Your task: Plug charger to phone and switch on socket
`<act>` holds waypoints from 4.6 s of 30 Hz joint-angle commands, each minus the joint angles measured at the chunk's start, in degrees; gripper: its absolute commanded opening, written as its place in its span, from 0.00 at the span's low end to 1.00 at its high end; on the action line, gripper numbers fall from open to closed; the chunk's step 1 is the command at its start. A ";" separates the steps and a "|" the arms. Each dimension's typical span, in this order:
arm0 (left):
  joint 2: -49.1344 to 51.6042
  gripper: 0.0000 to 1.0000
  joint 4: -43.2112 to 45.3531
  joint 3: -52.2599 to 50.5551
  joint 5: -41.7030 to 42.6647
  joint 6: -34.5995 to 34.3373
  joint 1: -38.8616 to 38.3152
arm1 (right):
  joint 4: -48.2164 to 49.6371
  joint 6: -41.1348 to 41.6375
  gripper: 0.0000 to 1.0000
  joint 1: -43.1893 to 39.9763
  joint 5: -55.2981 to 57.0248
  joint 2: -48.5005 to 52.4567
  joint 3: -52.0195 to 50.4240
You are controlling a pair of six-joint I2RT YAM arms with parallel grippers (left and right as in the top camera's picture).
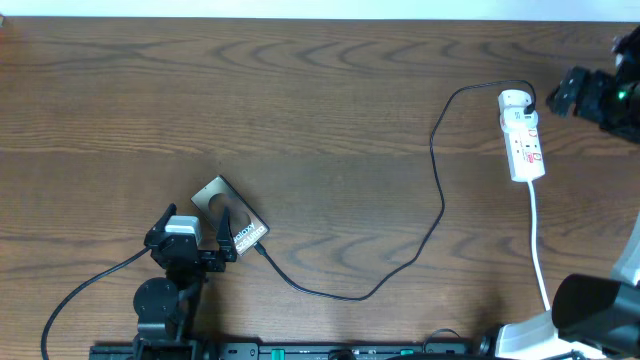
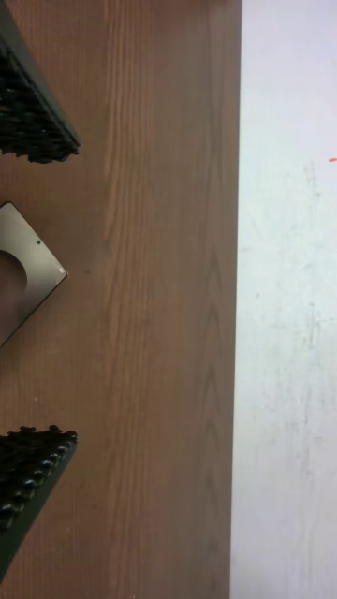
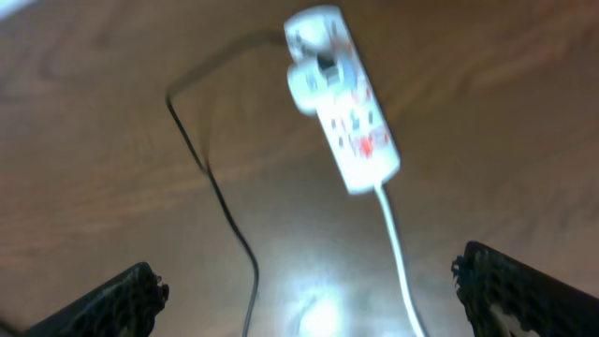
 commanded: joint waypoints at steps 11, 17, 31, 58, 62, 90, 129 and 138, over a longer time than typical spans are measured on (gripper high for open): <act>-0.35 0.89 -1.49 -0.98 1.16 0.13 0.02 | 43.47 -27.89 0.99 22.08 -2.60 -30.67 -28.04; -0.35 0.89 -1.49 -0.98 1.16 0.13 0.02 | 66.62 -28.22 0.99 24.06 -6.54 -43.91 -50.53; -0.35 0.89 -1.49 -0.98 1.18 0.13 0.02 | 98.88 -28.24 0.99 24.02 -7.32 -69.72 -97.42; -0.35 0.89 -1.46 -0.98 1.16 0.11 0.02 | 74.23 -9.64 0.99 24.02 6.47 -96.45 -113.15; -0.35 0.89 -1.49 -0.98 1.18 0.13 0.02 | 74.16 -9.53 0.99 24.04 6.71 -97.81 -113.15; -0.35 0.89 -1.46 -0.98 1.16 0.13 0.02 | 74.16 -2.05 0.99 23.93 10.67 -97.74 -113.15; -0.35 0.89 -1.46 -0.98 1.16 0.13 0.02 | 74.23 -2.05 0.99 23.93 10.69 -97.63 -113.18; -0.35 0.89 -1.49 -0.98 1.16 0.11 0.02 | 74.23 -2.05 0.99 23.93 10.69 -97.57 -113.18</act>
